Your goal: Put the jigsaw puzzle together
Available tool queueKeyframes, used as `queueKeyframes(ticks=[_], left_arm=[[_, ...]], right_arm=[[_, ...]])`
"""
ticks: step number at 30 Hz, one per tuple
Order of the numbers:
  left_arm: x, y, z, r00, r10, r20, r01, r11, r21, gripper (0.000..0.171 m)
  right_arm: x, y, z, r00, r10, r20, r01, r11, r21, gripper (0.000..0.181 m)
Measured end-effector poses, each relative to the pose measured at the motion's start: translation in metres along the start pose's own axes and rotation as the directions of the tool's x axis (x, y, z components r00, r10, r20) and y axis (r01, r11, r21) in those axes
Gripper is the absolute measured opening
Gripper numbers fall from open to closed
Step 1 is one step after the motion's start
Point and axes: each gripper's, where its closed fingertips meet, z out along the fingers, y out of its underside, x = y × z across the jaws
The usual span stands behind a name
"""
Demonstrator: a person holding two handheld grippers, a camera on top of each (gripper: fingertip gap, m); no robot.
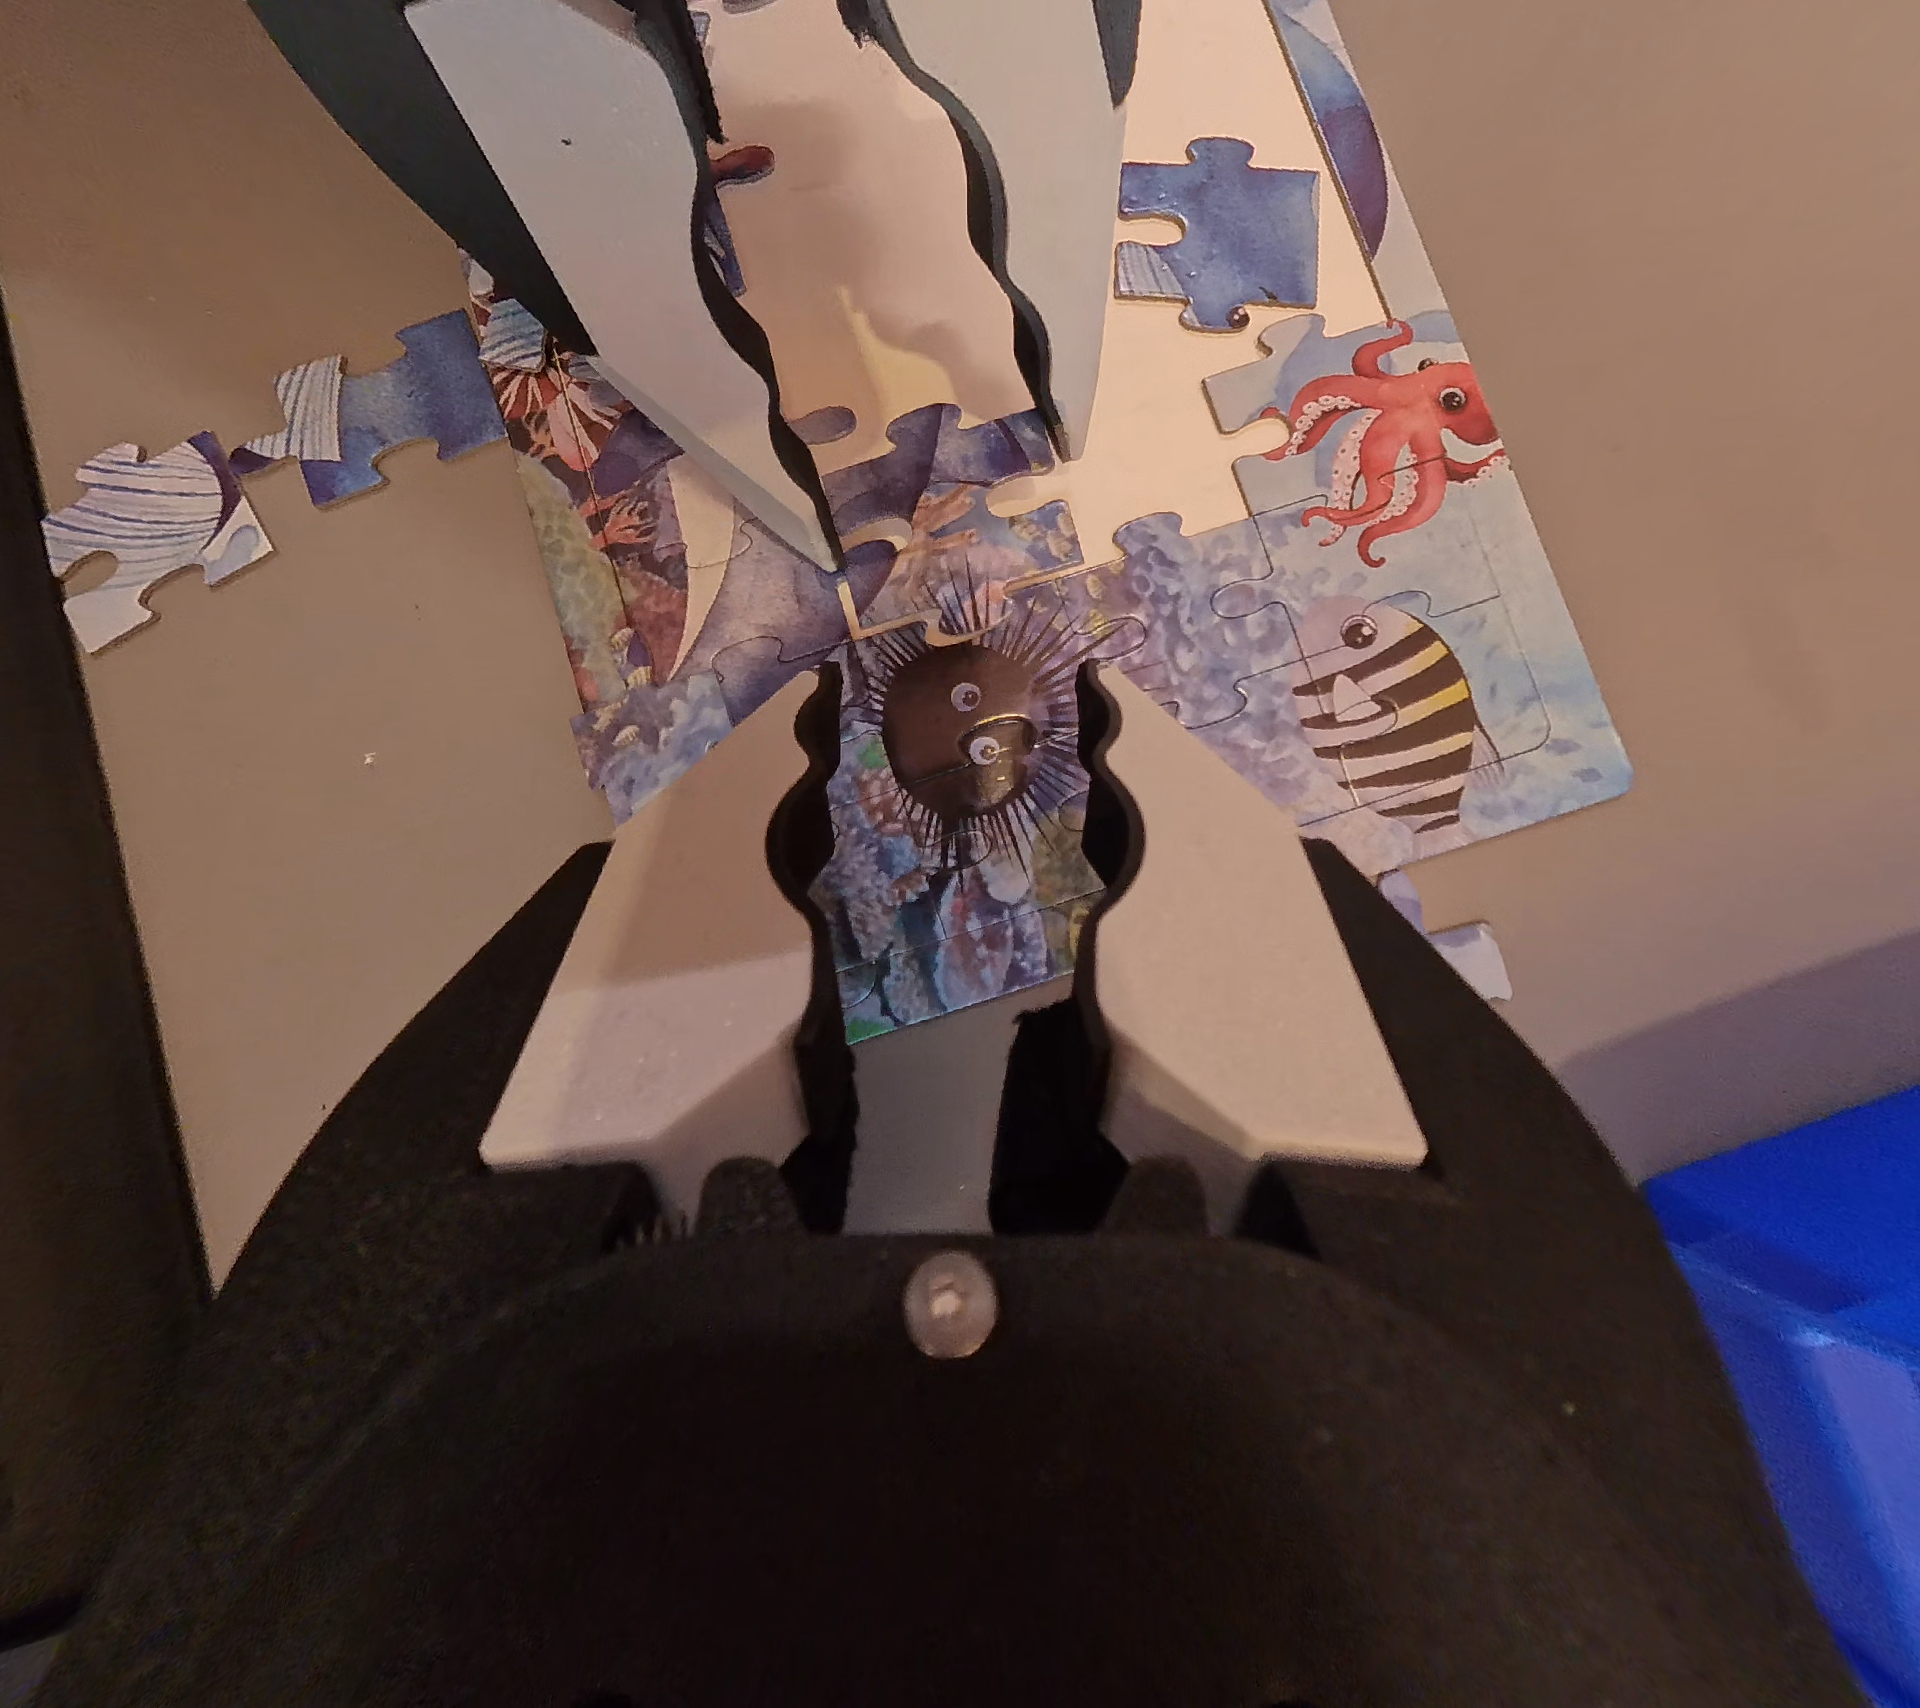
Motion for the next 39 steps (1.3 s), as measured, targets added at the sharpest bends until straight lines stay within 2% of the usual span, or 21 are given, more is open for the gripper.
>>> queueKeyframes(ticks=[6, 12, 14, 18, 22, 29, 39], left_arm=[[0.003, 0.0, 0.002, 0.998, -0.043, -0.037, 0.043, 0.999, -0.004, 0.049], [0.008, 0.003, 0.003, 0.995, -0.07, -0.073, 0.07, 0.998, -0.011, 0.066], [0.009, 0.006, 0.001, 0.994, -0.066, -0.082, 0.066, 0.998, -0.011, 0.065], [0.001, 0.004, -0.007, 0.995, -0.067, -0.071, 0.069, 0.997, 0.034, 0.049], [-0.009, 0.006, -0.008, 0.997, -0.066, -0.035, 0.068, 0.997, 0.047, 0.034], [-0.007, 0.008, -0.001, 0.995, -0.078, -0.064, 0.081, 0.995, 0.052, 0.021], [0.0, 0.008, 0.0, 0.994, -0.063, -0.091, 0.067, 0.997, 0.04, 0.013]], right_arm=[[-0.001, -0.001, 0.0, 1.0, 0.007, 0.011, -0.007, 1.0, 0.01, 0.045], [-0.004, -0.001, 0.004, 1.0, 0.009, 0.028, -0.009, 1.0, 0.004, 0.043], [-0.004, -0.002, 0.005, 1.0, 0.004, 0.023, -0.004, 1.0, 0.01, 0.04], [0.0, -0.009, 0.01, 1.0, 0.005, -0.004, -0.004, 0.999, 0.044, 0.017], [0.003, -0.006, 0.02, 1.0, 0.022, -0.012, -0.021, 0.999, 0.028, 0.003], [0.001, -0.003, 0.029, 1.0, 0.026, 0.006, -0.026, 1.0, 0.011, 0.0], [-0.001, -0.003, 0.029, 0.999, 0.026, 0.019, -0.027, 1.0, 0.008, 0.0]])
